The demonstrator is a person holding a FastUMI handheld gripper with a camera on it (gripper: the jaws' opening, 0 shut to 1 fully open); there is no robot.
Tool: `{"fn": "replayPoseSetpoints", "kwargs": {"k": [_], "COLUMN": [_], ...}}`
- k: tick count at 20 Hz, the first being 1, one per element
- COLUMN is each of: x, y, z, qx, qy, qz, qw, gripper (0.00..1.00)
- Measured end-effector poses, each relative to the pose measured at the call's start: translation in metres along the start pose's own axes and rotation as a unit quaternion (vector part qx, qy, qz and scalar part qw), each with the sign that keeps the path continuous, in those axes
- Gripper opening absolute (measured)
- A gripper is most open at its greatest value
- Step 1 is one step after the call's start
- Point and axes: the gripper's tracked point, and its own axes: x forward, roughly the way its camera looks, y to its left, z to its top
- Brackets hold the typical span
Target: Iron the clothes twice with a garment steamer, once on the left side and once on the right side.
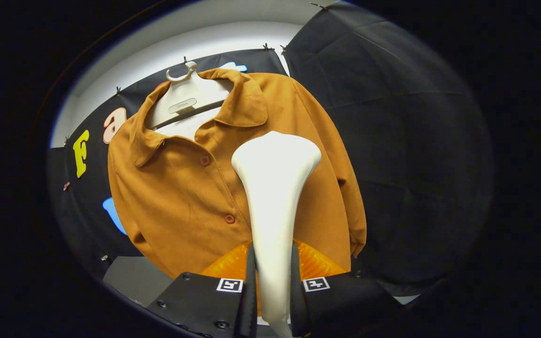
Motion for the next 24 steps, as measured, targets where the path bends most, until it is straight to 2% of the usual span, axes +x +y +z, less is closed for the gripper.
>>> {"fn": "replayPoseSetpoints", "kwargs": {"k": [8,24], "x": [0.014,0.001], "y": [-0.022,-0.076], "z": [-0.052,-0.168], "qx": [0.008,0.026], "qy": [0.055,0.168], "qz": [-0.011,-0.085], "qw": [0.998,0.982], "gripper": [0.32,0.32]}}
